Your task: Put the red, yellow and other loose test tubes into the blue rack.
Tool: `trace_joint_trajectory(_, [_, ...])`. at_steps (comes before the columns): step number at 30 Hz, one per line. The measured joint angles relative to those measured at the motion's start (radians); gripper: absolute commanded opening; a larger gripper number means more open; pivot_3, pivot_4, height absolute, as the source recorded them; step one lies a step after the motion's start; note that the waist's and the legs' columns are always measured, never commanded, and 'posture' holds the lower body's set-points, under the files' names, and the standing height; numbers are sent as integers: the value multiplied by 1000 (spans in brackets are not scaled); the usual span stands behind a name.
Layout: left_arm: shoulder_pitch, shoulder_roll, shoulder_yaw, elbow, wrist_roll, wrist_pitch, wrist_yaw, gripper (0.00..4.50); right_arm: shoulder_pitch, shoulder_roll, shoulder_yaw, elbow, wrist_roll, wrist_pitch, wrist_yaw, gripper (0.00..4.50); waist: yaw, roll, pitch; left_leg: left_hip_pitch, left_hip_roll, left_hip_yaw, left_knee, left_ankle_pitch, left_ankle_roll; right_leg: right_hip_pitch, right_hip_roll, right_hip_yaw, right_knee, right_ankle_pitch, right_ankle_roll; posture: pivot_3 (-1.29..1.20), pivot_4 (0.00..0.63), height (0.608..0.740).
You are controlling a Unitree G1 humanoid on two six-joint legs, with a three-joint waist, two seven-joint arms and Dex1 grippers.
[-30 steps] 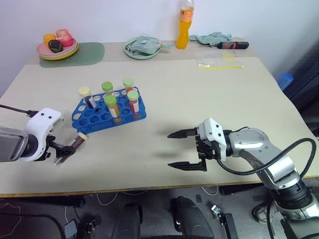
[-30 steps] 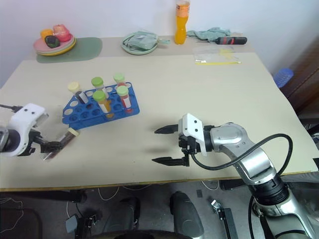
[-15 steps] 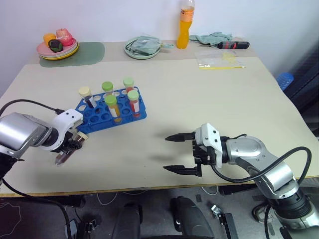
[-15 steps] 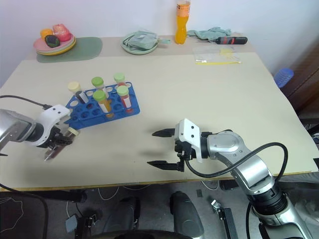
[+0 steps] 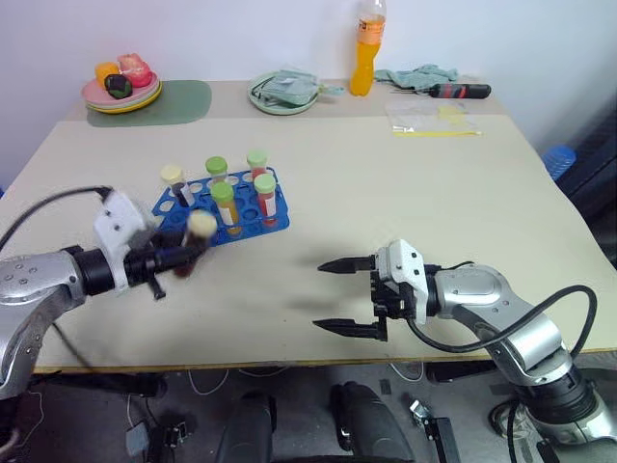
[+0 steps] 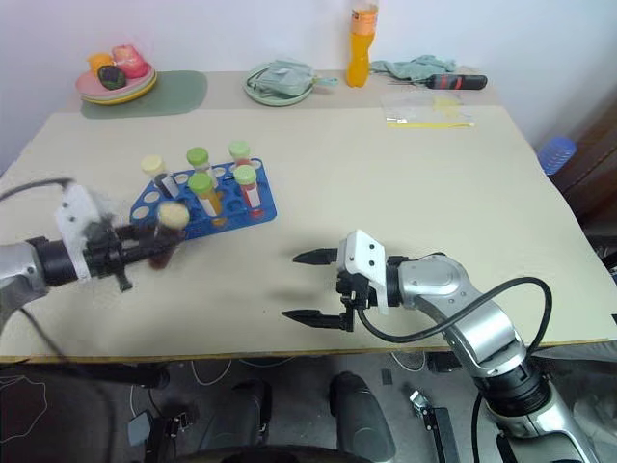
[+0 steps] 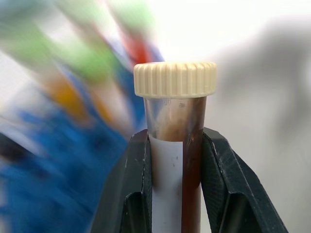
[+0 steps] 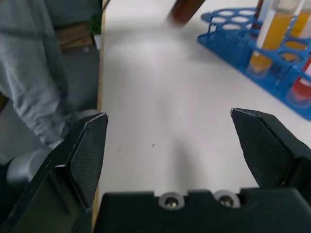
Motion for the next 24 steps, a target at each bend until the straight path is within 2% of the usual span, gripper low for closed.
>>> trace_joint_trajectory(1, [-20, -81, 20, -4, 26, -37, 88, 755, 0, 5, 0, 15, -2, -1, -6, 4500, 1, 0, 0, 0, 0, 0, 0, 0, 0, 1, 0, 0, 0, 0, 0, 0, 150, 740])
trace_joint_trajectory(4, [5, -241, 12, -23, 159, -168, 276, 755, 0, 16, 0, 44, -11, -5, -17, 4500, -3, -1, -1, 0, 0, 1, 0, 0, 1, 1, -1, 1, -1, 1, 1, 0, 150, 740])
trace_joint_trajectory(7, [37, -360, -62, -17, 317, -294, 410, 755, -2, 34, 0, 59, -12, -5, -23, 4500, 2, -1, -1, 0, 0, 0, -1, 0, 1, 0, -1, 1, 0, 1, 0, 0, 150, 740])
trace_joint_trajectory(10, [38, -436, -146, 24, 424, -417, 476, 755, -22, 47, 6, 62, -17, -5, -24, 4500, 6, -1, -1, 0, -1, 1, 0, 0, 1, 1, -1, 1, 0, 1, 1, 0, 150, 740])
trace_joint_trajectory(14, [31, -486, -222, 124, 486, -525, 494, 755, -32, 53, 6, 77, -23, -13, -23, 4500, 4, -2, -1, 0, -1, 0, 0, 0, 1, 1, -1, 0, 0, 1, 1, 0, 150, 740])
trace_joint_trajectory(20, [-12, -489, -234, 255, 504, -602, 495, 755, -32, 53, 6, 82, -31, -20, -29, 4500, 1, -2, -1, 0, -1, 0, 0, 0, 1, 1, 0, 0, 0, 1, 1, 0, 150, 740])
trace_joint_trajectory(24, [-20, -484, -233, 280, 506, -625, 494, 755, -32, 53, 6, 82, -31, -20, -35, 4500, 2, -2, -1, 0, -1, 0, 0, 0, 1, 1, 0, 0, 0, 1, 1, 0, 150, 740])
